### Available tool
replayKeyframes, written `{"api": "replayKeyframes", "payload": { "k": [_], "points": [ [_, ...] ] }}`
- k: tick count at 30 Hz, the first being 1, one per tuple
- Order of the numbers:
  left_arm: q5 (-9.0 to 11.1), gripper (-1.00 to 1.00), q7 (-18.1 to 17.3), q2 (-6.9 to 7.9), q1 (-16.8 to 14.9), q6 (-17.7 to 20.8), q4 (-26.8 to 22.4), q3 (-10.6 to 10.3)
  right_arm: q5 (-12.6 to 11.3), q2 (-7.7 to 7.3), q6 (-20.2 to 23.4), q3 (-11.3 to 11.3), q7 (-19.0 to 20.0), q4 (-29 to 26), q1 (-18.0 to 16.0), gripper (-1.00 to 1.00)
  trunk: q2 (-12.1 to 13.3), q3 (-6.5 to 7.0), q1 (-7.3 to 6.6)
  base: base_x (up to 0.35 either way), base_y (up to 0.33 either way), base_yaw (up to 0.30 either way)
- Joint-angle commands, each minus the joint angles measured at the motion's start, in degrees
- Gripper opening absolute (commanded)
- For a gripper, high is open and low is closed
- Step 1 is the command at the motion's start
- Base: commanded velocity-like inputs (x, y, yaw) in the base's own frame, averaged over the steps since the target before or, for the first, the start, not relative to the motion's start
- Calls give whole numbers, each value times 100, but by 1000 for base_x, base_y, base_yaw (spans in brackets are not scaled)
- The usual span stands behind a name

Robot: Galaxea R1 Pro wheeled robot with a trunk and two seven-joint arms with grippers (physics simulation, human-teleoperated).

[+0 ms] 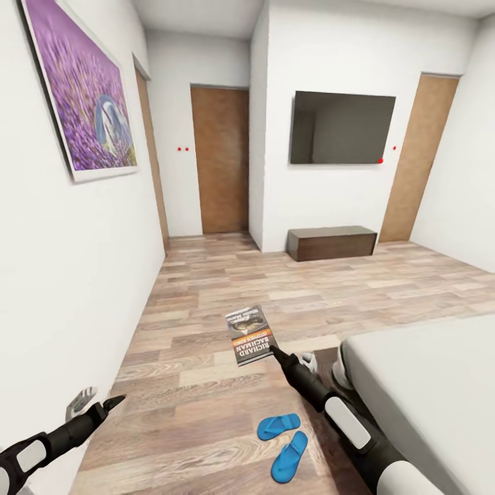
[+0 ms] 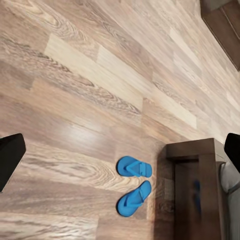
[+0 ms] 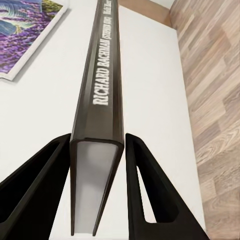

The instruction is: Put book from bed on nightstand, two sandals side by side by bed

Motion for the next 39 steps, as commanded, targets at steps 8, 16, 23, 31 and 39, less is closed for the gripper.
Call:
{"api": "replayKeyframes", "payload": {
  "k": [8, 16, 23, 31, 39],
  "points": [
    [2, 100, -10, -94, -2, 62, 0, 44, -72, -6, 27, 4, 6, -4, -5, -100, -3, -6, -1, 0, 0, 265],
    [41, 100, 6, -444, -4, 41, 0, 44, -72, -8, 27, -17, 6, -4, -5, -100, -3, -6, -1, 0, 0, 265],
    [220, 100, 0, -815, -6, 11, 0, 50, -65, -8, 20, -29, 6, -4, -5, -100, -3, -6, -1, 0, 0, 263],
    [275, 100, 8, -939, -2, -8, -5, 47, -59, -18, 25, -51, 9, -4, -5, -100, -3, -6, -1, 0, 0, 104],
    [264, 100, 67, -991, -2, -19, -5, 35, -71, -19, 26, -52, 7, -4, -5, -100, -3, -6, -1, 0, 0, 14]
  ]
}}
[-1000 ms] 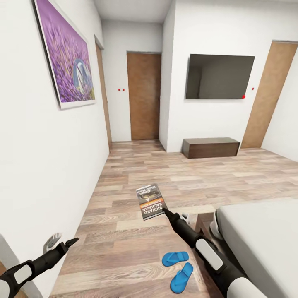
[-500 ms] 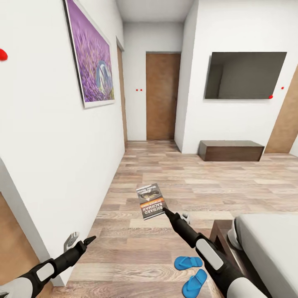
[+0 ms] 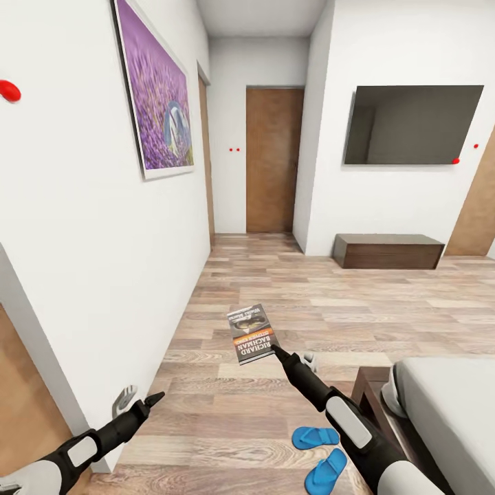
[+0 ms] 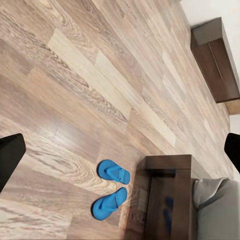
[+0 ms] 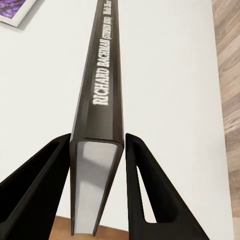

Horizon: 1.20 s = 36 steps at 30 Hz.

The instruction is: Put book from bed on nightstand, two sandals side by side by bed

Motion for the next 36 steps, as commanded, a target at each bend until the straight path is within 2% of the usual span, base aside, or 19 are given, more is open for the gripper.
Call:
{"api": "replayKeyframes", "payload": {
  "k": [1, 6, 9, 14, 21, 36],
  "points": [
    [-2, 100, -12, -20, 0, 53, 1, 46, -62, -7, 24, 19, 7, 0, -5, -100, -3, -6, -1, 0, 0, 4],
    [-18, 100, -4, -170, 74, -33, 0, 41, -69, -10, 24, 12, 13, 0, -5, -100, -3, -6, -1, 0, 0, 2],
    [-42, 100, 1, -339, 160, -305, -2, 40, -76, -14, 24, 9, 14, 0, -5, -100, -3, -6, -1, 0, 0, 0],
    [-62, 100, 6, -488, 221, -676, -3, 39, -78, -15, 24, 8, 15, 0, -5, -100, -3, -6, -1, 0, 0, 0],
    [-63, 100, 16, -504, 239, -846, -3, 39, -92, -20, 18, 7, 18, 0, -5, -100, -3, -6, -1, 0, 0, 0],
    [-68, 100, 18, -491, 243, -893, -3, 41, -64, -17, 23, 7, 84, 0, -5, -100, -3, -6, -1, 0, 0, 0]
  ]
}}
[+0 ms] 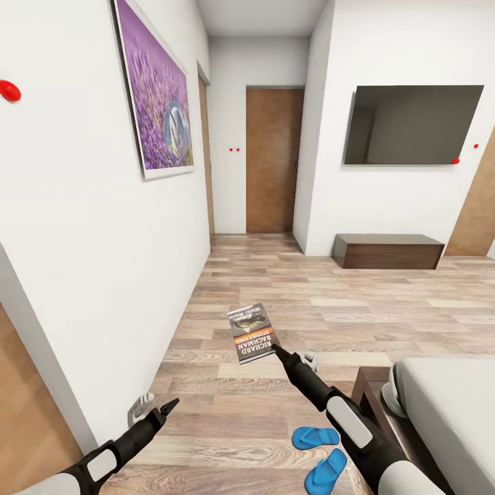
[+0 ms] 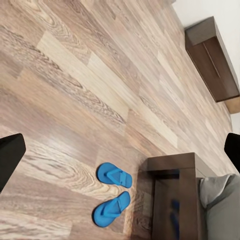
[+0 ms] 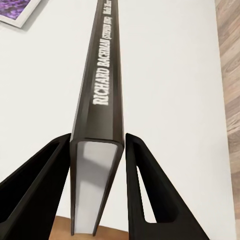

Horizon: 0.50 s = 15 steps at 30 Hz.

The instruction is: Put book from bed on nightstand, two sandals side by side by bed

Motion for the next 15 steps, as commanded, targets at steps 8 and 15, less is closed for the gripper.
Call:
{"api": "replayKeyframes", "payload": {
  "k": [8, 15],
  "points": [
    [-15, 100, -21, 0, -3, 29, 3, 43, -82, -3, 20, 13, 7, 0, -5, -100, -3, -6, -1, 0, 0, 0],
    [-15, 100, -21, 0, -3, 35, 5, 43, -87, -8, 17, 10, 9, 5, -5, -100, -3, -6, -1, 0, 0, 0]
  ]
}}
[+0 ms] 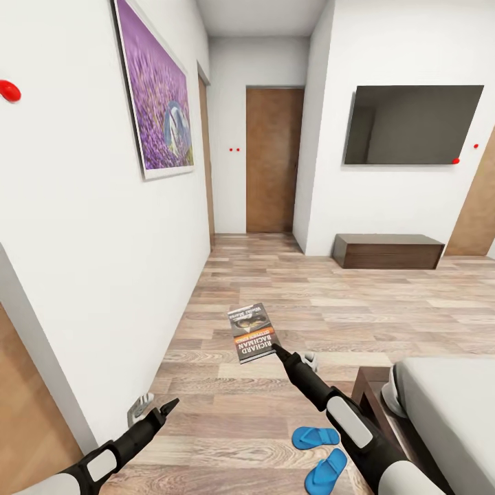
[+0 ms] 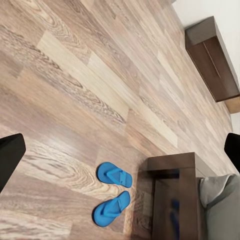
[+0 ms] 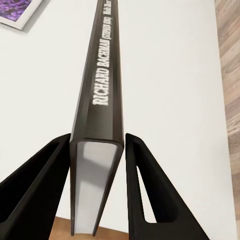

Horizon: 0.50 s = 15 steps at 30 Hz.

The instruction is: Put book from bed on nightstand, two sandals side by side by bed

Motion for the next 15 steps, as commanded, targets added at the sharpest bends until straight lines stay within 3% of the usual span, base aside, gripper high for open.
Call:
{"api": "replayKeyframes", "payload": {
  "k": [1, 15],
  "points": [
    [-14, 100, -21, 1, -4, 29, 5, 45, -63, -6, 25, 19, 7, -1, -5, -100, -3, -6, -1, 6, 0, 0],
    [-14, 100, -21, 2, -4, 33, 2, 52, -57, -1, 24, 21, 8, 1, -5, -100, -3, -6, -1, 106, 46, 0]
  ]
}}
